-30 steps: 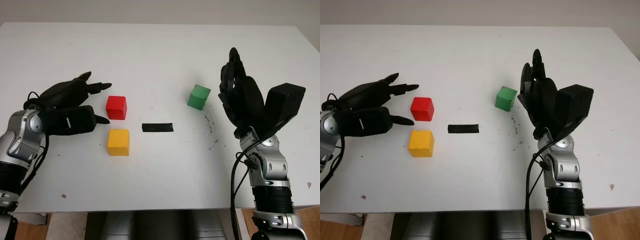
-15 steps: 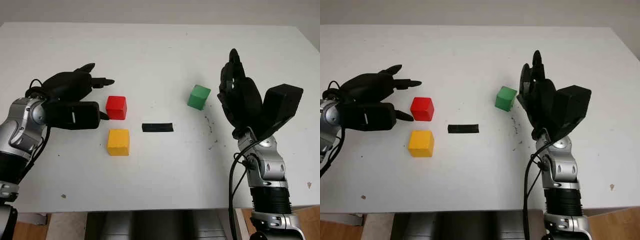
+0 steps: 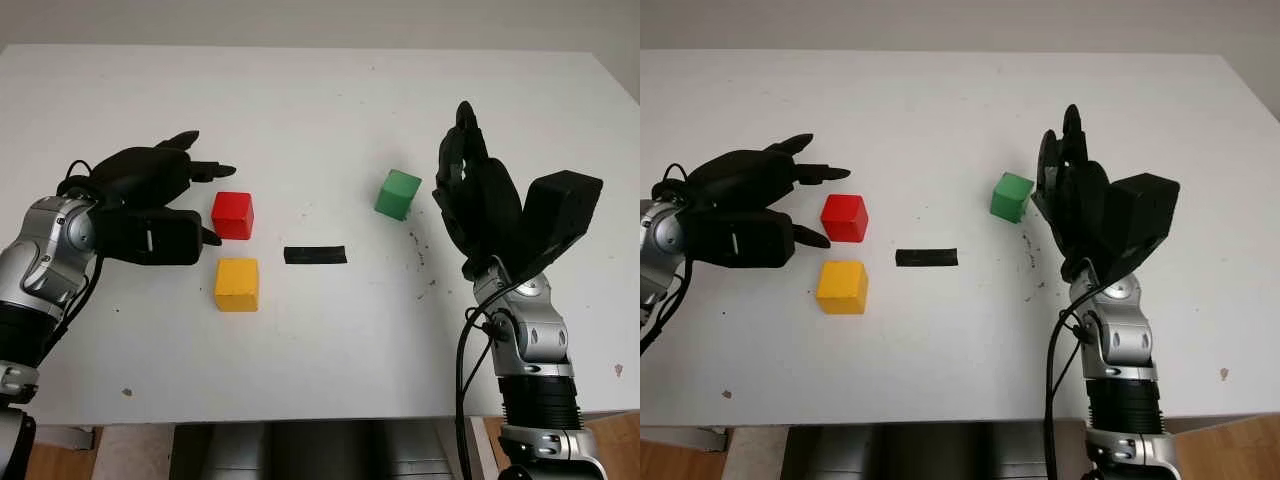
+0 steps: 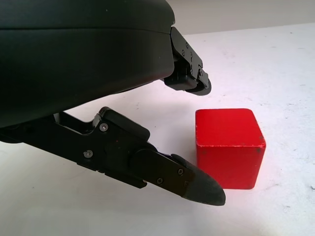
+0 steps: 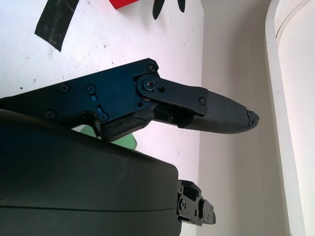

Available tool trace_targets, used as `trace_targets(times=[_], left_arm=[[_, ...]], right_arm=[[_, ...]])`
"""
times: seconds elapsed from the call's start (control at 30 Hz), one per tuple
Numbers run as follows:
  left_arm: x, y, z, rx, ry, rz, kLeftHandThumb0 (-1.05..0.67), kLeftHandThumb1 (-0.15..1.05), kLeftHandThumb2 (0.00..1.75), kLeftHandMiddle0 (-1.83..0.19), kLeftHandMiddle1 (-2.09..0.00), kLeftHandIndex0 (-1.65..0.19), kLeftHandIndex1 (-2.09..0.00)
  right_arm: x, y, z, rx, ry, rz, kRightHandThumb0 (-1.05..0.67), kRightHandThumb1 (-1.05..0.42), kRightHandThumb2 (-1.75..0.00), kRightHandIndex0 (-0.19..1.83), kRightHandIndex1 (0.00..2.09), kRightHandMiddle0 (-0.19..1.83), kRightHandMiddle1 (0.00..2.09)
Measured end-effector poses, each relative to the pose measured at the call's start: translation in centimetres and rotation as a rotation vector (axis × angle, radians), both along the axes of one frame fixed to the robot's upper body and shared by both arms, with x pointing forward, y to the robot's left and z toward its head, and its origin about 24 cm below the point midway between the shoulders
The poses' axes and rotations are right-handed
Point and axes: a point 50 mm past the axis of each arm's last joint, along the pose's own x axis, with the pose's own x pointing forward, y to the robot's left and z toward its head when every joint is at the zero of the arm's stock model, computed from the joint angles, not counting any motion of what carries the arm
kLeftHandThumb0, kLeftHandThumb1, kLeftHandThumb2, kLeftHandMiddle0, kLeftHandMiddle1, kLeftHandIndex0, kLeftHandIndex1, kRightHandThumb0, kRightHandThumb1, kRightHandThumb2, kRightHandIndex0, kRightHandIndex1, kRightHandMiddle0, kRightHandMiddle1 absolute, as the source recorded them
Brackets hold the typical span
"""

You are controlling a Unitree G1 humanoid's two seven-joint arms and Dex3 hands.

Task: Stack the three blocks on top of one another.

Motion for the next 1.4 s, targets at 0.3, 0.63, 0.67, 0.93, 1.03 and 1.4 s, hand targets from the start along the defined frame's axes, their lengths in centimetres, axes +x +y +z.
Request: trace_targets(times=[0.3,0.63,0.67,0.93,1.03,1.4], left_arm=[[0.1,-0.5,-0.4,-0.008,-0.027,-0.034,-0.75,0.94,0.05,0.04,-0.07,-0.47,-0.1],[0.2,-0.9,-1.1,0.044,-0.077,-0.051,-0.73,0.96,0.06,-0.03,-0.07,-0.57,-0.15],[0.2,-1.0,-1.2,0.052,-0.079,-0.053,-0.73,0.96,0.06,-0.04,-0.07,-0.57,-0.15],[0.2,-1.3,-1.6,0.106,-0.125,-0.077,-0.68,0.95,0.05,-0.12,-0.07,-0.64,-0.31],[0.2,-1.4,-1.7,0.117,-0.134,-0.084,-0.65,0.95,0.05,-0.14,-0.06,-0.44,-0.81],[0.2,-2.0,-2.0,-0.069,-0.175,-0.149,-0.43,1.01,0.06,-0.22,-0.05,-0.37,-1.32]], right_arm=[[-0.2,0.3,0.2,0.004,-0.009,0.0,-0.77,-1.05,-0.66,-0.19,0.0,-0.19,0.0],[-0.2,0.3,0.2,0.003,-0.007,0.004,-0.77,-1.05,-0.66,-0.19,0.0,-0.19,0.0],[-0.2,0.3,0.2,0.003,-0.007,0.003,-0.77,-1.05,-0.66,-0.19,0.0,-0.19,0.0],[-0.3,0.3,0.3,0.004,-0.005,0.005,-0.78,-1.05,-0.67,-0.19,0.0,-0.19,0.0],[-0.4,0.4,0.2,0.011,0.001,0.015,-0.77,-1.05,-0.68,-0.19,0.0,-0.19,0.0],[-0.5,0.4,0.4,0.02,0.002,0.014,-0.77,-1.05,-0.68,-0.19,0.0,-0.19,0.0]])
